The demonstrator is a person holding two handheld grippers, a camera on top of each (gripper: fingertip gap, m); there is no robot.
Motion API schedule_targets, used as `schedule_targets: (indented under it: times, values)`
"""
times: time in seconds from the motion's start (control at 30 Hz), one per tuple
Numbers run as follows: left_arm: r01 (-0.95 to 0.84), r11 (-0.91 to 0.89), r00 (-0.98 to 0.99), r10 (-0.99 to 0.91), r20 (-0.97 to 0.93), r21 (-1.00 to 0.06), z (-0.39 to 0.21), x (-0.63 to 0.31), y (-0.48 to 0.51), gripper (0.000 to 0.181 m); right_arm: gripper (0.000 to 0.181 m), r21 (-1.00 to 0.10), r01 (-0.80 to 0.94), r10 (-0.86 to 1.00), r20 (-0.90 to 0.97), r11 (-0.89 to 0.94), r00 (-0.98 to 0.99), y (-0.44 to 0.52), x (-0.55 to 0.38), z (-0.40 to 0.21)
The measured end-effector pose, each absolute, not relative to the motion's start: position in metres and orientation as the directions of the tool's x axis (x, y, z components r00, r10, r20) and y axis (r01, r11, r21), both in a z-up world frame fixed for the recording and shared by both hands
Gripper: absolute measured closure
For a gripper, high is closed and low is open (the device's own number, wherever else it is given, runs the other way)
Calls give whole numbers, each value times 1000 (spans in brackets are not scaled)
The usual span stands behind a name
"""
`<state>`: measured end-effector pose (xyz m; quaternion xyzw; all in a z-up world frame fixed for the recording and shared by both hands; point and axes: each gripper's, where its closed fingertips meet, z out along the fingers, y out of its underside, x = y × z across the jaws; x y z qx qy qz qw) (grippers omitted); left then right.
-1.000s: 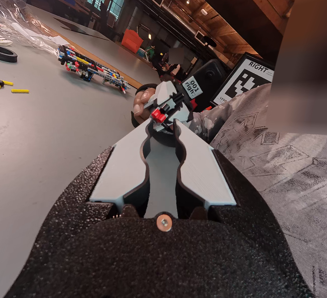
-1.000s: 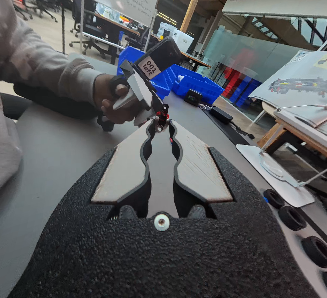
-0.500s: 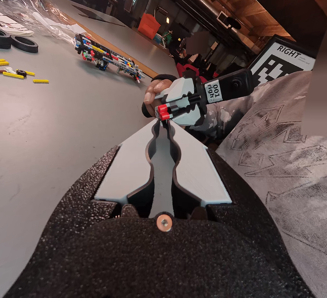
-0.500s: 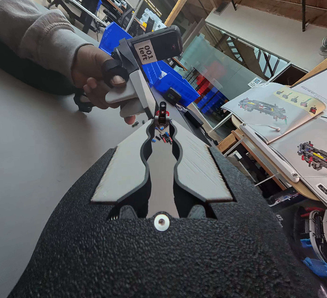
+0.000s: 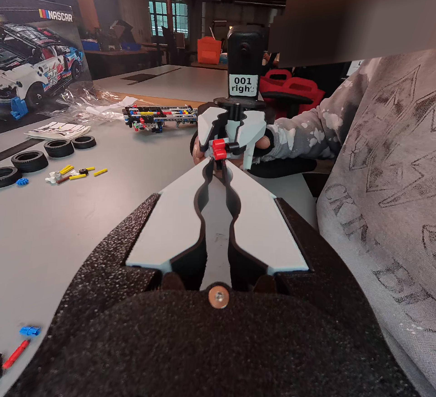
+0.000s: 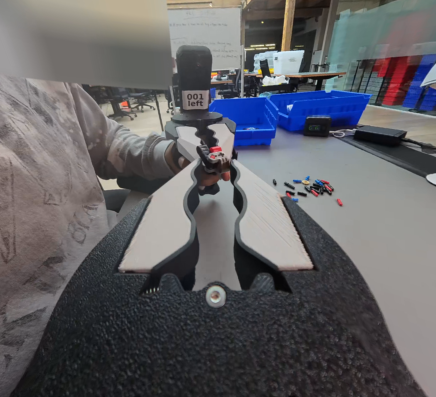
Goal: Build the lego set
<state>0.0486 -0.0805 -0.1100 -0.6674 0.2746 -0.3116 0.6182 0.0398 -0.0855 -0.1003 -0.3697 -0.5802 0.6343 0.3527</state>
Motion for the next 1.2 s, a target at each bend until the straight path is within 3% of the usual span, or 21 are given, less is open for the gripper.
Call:
schedule_targets:
  times: [0.13,0.2,0.33,0.43,0.5,0.63,0.77,0.9,1.2]
  values:
    - [6,-115,669,-738,90,-993,-117,48,-76,176,163,-999,-15,904,45,43,-424,-80,38,-105]
    - [17,-177,655,-741,145,-984,-122,46,-75,163,163,-989,-25,919,144,145,-368,-74,37,-105]
    - [98,-222,646,-727,232,-970,-116,37,-74,150,163,-902,42,868,401,431,-294,-63,35,-124]
    - [-3,-253,660,-727,188,-968,-130,42,-72,152,163,-828,67,801,514,557,-306,-70,32,-138]
    - [-75,-262,648,-746,153,-962,-138,46,-76,163,163,-826,59,793,514,560,-326,-76,32,-137]
    - [-54,-214,615,-776,136,-975,-126,49,-82,165,163,-856,-13,805,491,516,-333,-82,36,-123]
    - [118,-194,536,-813,227,-974,-103,50,-88,165,165,-935,-106,868,353,337,-349,-85,40,-99]
    - [366,-221,392,-844,365,-904,-78,46,-94,166,161,-990,-105,903,129,94,-411,-84,40,-89]
    - [447,-281,293,-851,436,-849,-81,50,-91,166,167,-997,-68,881,12,-23,-473,-88,40,-84]
